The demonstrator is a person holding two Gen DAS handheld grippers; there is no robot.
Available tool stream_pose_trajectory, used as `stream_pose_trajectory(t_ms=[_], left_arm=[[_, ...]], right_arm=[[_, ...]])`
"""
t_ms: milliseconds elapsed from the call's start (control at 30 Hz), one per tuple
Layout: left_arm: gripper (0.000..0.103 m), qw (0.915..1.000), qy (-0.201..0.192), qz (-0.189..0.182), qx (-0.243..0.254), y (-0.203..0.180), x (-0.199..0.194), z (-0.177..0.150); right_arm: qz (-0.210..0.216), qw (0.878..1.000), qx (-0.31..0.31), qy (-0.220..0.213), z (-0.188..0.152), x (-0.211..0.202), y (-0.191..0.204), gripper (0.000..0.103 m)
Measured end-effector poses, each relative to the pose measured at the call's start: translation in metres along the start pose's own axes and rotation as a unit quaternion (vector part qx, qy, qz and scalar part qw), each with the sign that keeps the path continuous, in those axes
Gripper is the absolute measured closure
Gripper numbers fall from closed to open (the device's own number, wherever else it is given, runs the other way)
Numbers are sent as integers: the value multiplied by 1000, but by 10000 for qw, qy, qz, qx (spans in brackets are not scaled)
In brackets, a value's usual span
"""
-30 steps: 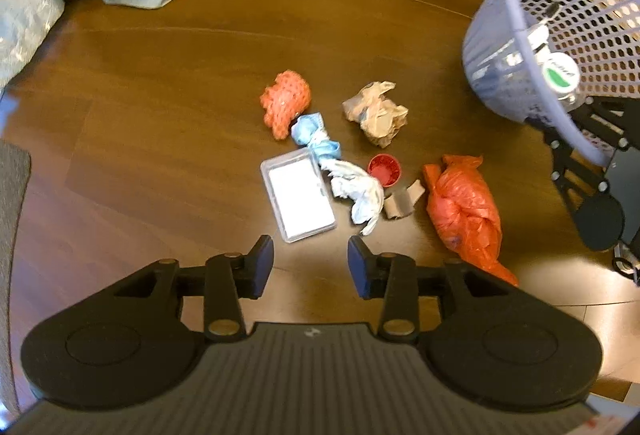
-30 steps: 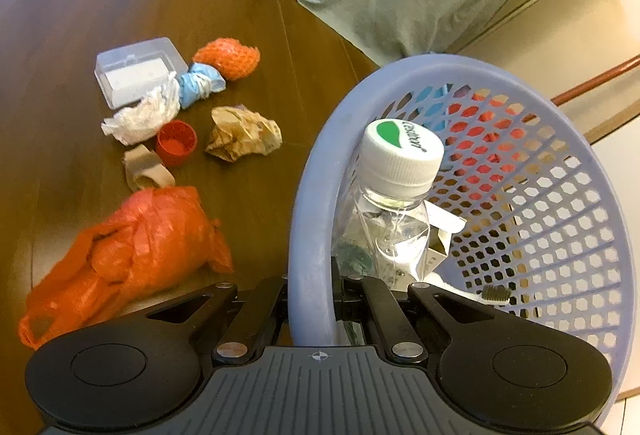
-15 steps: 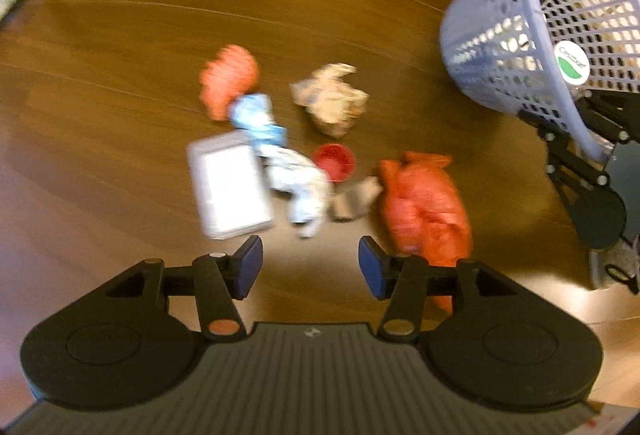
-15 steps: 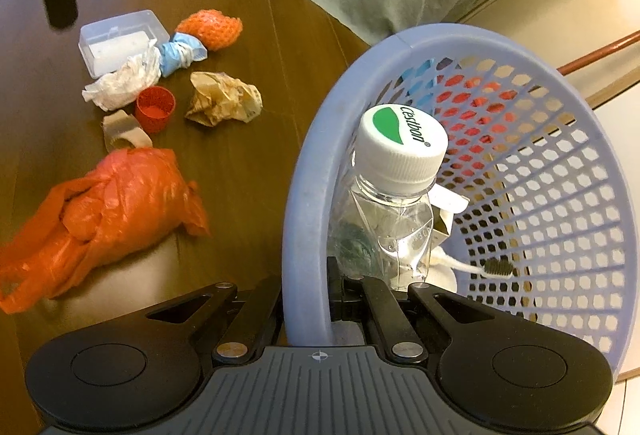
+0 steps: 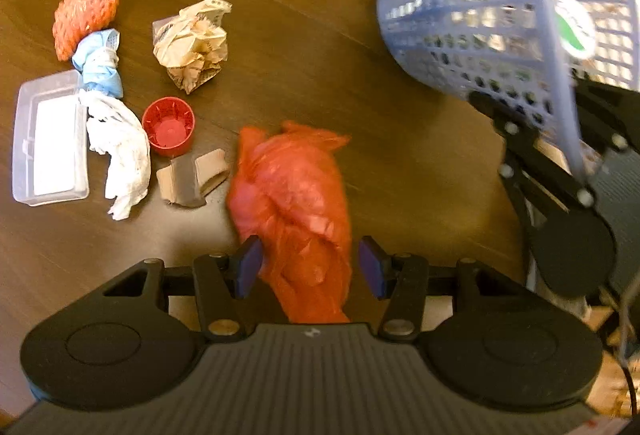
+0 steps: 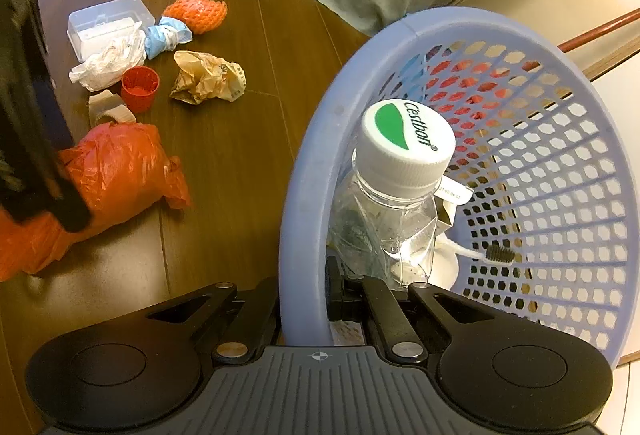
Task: Collect trash
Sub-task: 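Grasp the red plastic bag with the left gripper, then carry the red bag over the basket and release it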
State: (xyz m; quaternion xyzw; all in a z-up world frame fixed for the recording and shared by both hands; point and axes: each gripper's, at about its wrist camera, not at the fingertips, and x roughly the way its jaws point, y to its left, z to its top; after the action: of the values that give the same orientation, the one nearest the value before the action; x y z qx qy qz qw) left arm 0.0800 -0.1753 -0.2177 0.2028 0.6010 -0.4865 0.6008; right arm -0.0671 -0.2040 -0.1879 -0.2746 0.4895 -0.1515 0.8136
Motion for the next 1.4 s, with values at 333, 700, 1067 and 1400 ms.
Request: stream_pose_trajectory(t_ms=[333,700,1067,1400], left_arm=[[86,9931,359,719,859,1,-10,-3],[86,9719,155,1619,1704,14,-97,28],[86,9803,-459,1539,1149,10,-174,65],[86,9836,-655,1322,1041,-5,-199,80]], right_arm=[[20,10000,51,77,1,2,-1,103],[104,9998,-139,104,3,-3,10,103],[301,9987,-388,-154,19,-26,32,103],[438,9973,-513,-293,28,-37,46,103]])
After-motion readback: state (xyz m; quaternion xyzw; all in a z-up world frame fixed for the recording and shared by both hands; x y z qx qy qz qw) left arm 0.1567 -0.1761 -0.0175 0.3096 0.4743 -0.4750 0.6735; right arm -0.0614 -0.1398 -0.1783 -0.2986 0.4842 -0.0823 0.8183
